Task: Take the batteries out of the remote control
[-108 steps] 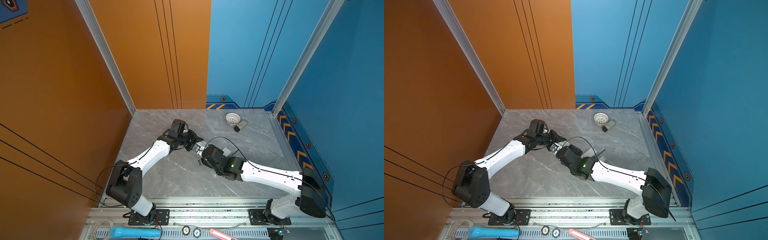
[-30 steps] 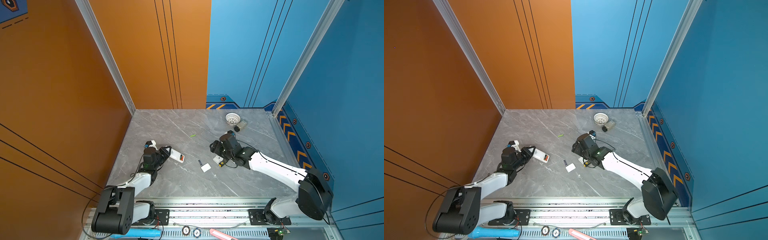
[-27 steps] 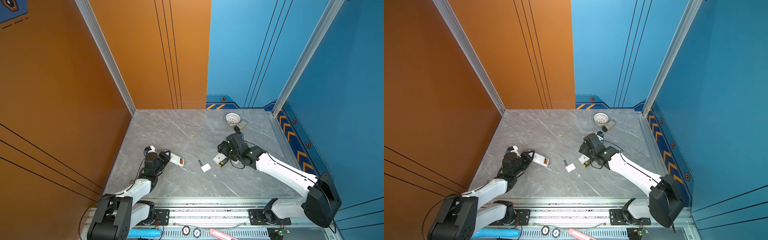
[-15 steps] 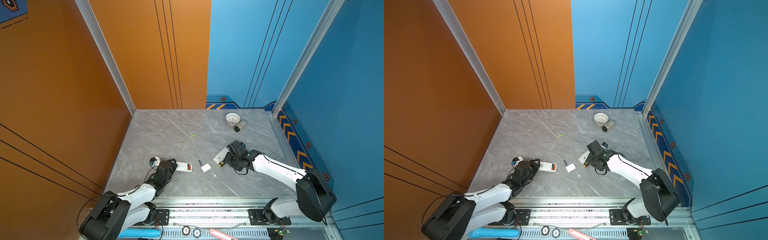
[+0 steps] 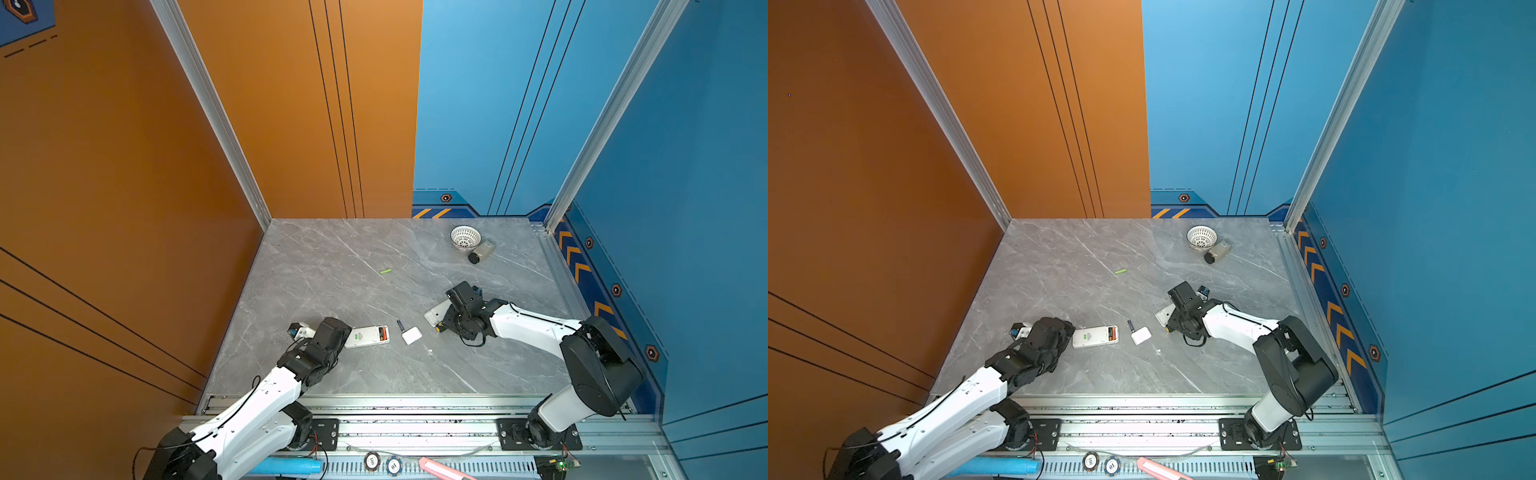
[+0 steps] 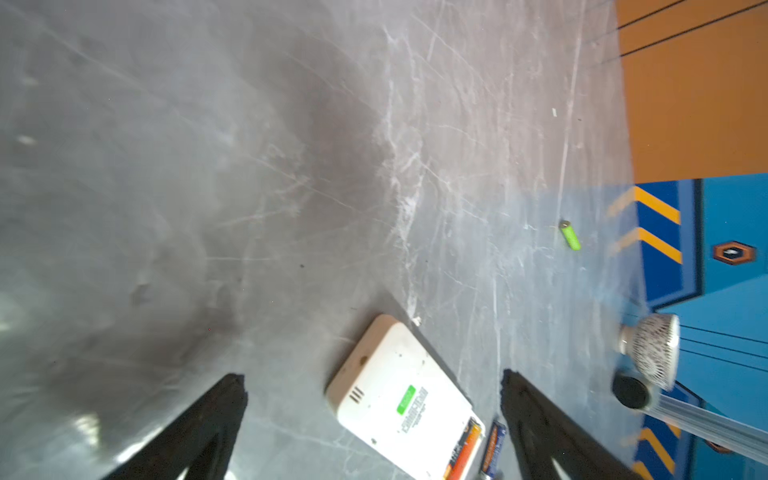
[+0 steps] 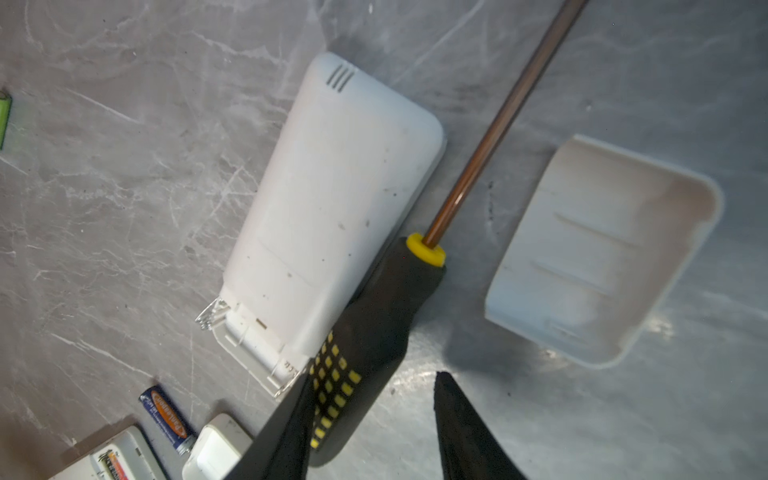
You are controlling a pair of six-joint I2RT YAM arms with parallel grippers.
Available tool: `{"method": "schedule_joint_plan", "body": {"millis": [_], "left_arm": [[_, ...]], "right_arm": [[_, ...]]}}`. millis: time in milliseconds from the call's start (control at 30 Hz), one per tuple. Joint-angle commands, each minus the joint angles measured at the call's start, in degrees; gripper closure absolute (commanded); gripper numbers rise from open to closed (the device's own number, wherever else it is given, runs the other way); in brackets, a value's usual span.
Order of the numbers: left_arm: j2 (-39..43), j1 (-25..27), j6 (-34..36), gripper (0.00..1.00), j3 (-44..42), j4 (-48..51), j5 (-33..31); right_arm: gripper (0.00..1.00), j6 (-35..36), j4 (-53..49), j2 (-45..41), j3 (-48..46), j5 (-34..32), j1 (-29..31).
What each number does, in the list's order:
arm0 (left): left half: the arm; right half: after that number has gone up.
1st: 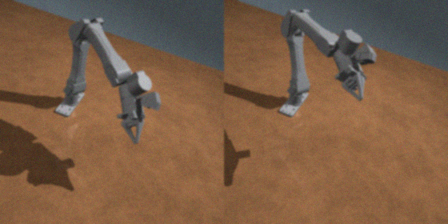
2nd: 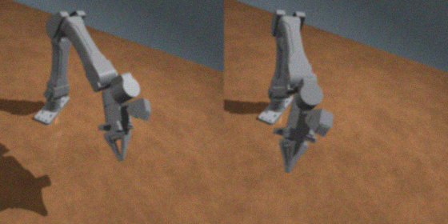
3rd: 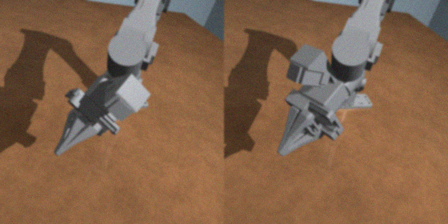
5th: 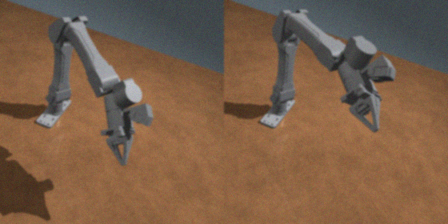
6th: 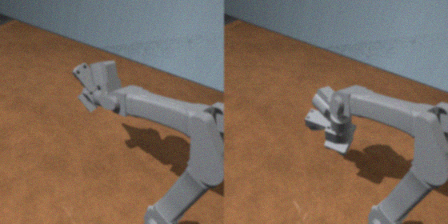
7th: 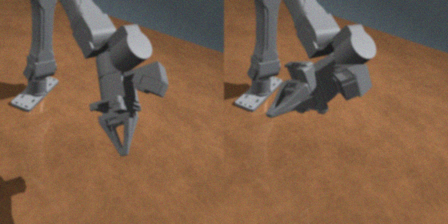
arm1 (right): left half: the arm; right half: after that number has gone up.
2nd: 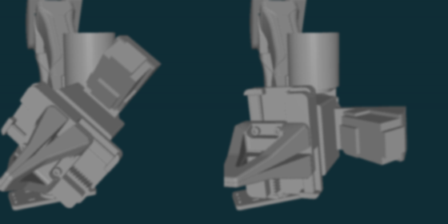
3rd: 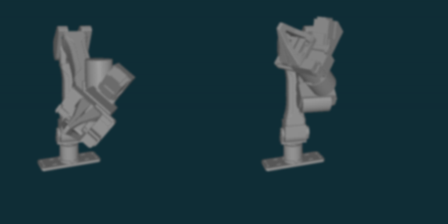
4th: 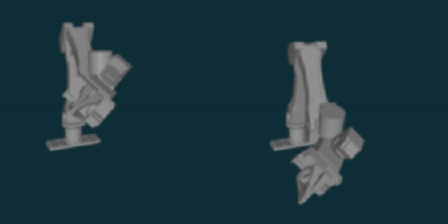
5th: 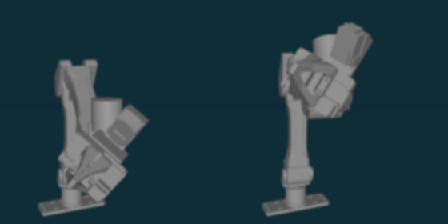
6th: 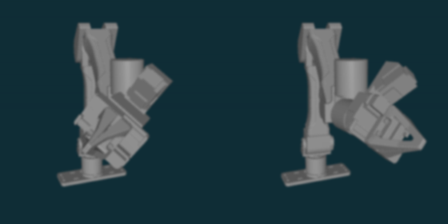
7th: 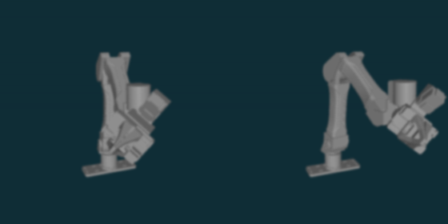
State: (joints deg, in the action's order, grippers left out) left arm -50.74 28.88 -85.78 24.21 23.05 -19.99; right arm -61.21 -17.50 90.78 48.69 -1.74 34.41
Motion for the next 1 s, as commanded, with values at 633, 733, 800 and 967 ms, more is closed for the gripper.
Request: {"method": "schedule_joint_plan", "body": {"millis": [633,733,800,967], "left_arm": [[-5.4,0.5,26.5,0.02,23.1,4.6,11.6],[-7.2,0.0,27.5,0.02,23.6,-0.5,17.4],[-8.6,-0.1,27.6,0.02,24.1,-2.8,20.2],[-12.4,0.3,28.1,0.02,25.2,-8.9,25.2]], "right_arm": [[0.81,15.7,-5.8,3.7,3.8,1.5,-1.4],[0.86,20.9,-8.8,2.4,4.9,2.9,-1.6],[0.88,23.4,-10.4,0.7,4.8,3.7,-2.1],[0.9,28.9,-12.3,-4.9,3.4,5.6,-2.9]]}}
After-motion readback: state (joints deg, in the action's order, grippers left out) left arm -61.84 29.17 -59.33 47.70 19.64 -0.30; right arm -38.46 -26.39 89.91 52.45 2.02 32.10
